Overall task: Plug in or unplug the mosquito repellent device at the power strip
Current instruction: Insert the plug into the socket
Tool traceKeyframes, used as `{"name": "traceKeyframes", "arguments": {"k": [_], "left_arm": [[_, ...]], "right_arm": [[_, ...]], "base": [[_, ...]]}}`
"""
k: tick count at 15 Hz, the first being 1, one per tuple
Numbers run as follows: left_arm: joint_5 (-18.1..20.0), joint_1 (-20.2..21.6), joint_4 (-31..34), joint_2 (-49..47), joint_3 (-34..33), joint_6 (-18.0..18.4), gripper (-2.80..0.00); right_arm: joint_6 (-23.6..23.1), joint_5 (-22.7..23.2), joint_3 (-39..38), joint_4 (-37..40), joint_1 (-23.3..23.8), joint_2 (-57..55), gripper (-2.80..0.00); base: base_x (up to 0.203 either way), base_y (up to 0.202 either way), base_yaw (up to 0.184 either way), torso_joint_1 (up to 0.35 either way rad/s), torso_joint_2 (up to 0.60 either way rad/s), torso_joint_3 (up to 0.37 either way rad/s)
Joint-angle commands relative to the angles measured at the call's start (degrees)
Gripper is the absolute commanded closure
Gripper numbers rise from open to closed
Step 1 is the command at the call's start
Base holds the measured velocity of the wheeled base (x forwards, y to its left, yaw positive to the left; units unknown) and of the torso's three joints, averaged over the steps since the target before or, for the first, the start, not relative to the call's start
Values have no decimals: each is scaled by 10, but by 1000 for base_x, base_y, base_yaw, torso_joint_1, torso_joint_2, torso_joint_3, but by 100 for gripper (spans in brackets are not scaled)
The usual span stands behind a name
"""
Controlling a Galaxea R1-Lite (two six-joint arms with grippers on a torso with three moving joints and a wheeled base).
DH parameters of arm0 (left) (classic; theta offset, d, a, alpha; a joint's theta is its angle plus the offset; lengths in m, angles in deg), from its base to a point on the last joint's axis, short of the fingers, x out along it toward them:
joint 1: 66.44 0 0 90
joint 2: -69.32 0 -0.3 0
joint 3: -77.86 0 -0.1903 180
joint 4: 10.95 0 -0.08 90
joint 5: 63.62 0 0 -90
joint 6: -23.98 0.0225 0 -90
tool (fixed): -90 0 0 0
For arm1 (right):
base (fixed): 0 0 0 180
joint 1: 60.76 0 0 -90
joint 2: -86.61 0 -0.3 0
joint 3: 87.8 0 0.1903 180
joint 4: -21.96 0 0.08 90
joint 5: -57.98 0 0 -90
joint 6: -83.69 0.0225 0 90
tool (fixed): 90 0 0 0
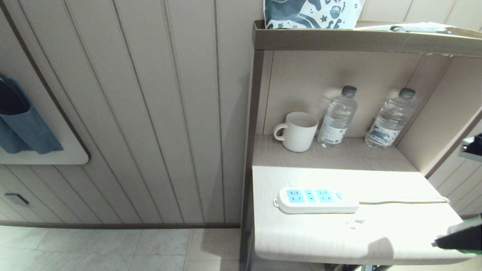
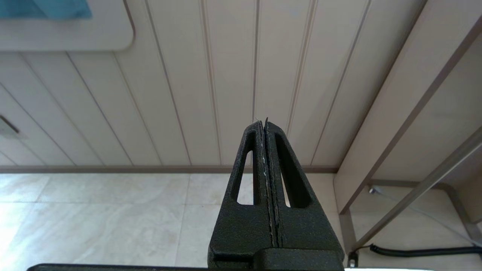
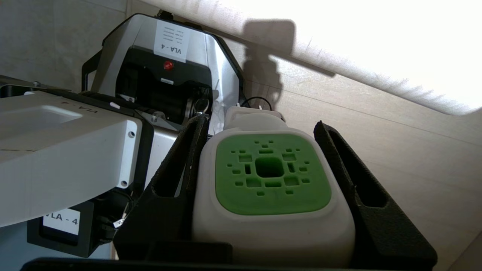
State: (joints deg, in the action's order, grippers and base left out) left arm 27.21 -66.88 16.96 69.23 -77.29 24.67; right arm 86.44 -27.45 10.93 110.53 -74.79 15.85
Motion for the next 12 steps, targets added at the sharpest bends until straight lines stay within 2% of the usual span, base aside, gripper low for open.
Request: {"name": "traceKeyframes", "arguments": {"k": [1,9,12], "left_arm": [[1,0,0,-1,0,0,0],[0,0,0,-1,0,0,0],[0,0,0,0,0,0,0]], "right_arm": [[1,1,-3,4,0,-1,0],[3,3,-16,2,0,-32,0],[3,2,-41,-44,0,-49,0]], "base": [[0,0,0,203,-478,-283],[0,0,0,235,-524,-290],[0,0,0,261,-562,-305]]}}
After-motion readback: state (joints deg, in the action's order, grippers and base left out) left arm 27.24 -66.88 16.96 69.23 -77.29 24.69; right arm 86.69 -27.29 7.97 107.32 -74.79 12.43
